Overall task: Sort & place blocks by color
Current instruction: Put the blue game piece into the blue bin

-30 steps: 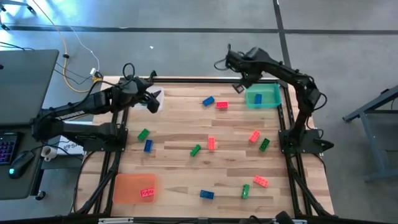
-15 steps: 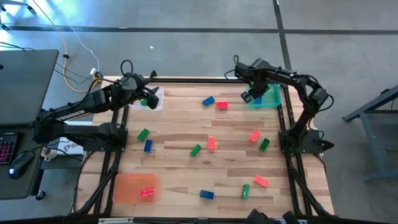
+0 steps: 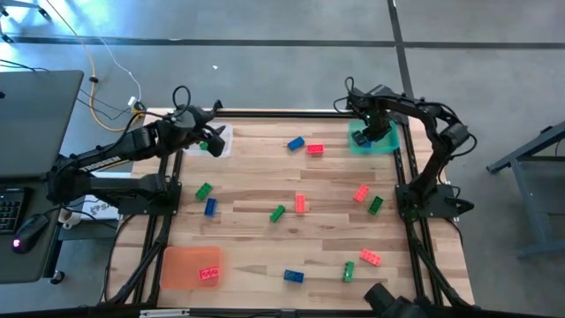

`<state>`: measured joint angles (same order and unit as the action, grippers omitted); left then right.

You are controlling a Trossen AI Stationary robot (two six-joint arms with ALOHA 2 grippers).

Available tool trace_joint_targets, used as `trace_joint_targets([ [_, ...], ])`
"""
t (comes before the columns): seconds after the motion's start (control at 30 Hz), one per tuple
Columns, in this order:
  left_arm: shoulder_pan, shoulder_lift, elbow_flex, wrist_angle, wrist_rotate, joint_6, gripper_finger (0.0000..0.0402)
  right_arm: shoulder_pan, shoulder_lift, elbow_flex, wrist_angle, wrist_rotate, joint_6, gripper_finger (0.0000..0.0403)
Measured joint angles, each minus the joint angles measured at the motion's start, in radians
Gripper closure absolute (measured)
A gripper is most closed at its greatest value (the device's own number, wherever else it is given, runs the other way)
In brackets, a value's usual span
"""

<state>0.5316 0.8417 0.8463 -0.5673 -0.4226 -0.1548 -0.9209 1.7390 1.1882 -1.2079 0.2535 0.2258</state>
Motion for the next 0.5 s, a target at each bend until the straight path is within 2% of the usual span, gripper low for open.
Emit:
trace_joint_targets([
  [0.3, 0.0, 0.0, 0.0, -0.088, 0.009, -0.078, 0.0171, -0.062, 0.0, -0.043, 0.071, 0.004, -0.025, 0.0296],
  [0.5, 0.0, 0.0, 0.0, -0.108, 0.073, -0.081, 0.0171, -0.074, 0.0, -0.043, 0.074, 0.0, -0.021, 0.0265],
])
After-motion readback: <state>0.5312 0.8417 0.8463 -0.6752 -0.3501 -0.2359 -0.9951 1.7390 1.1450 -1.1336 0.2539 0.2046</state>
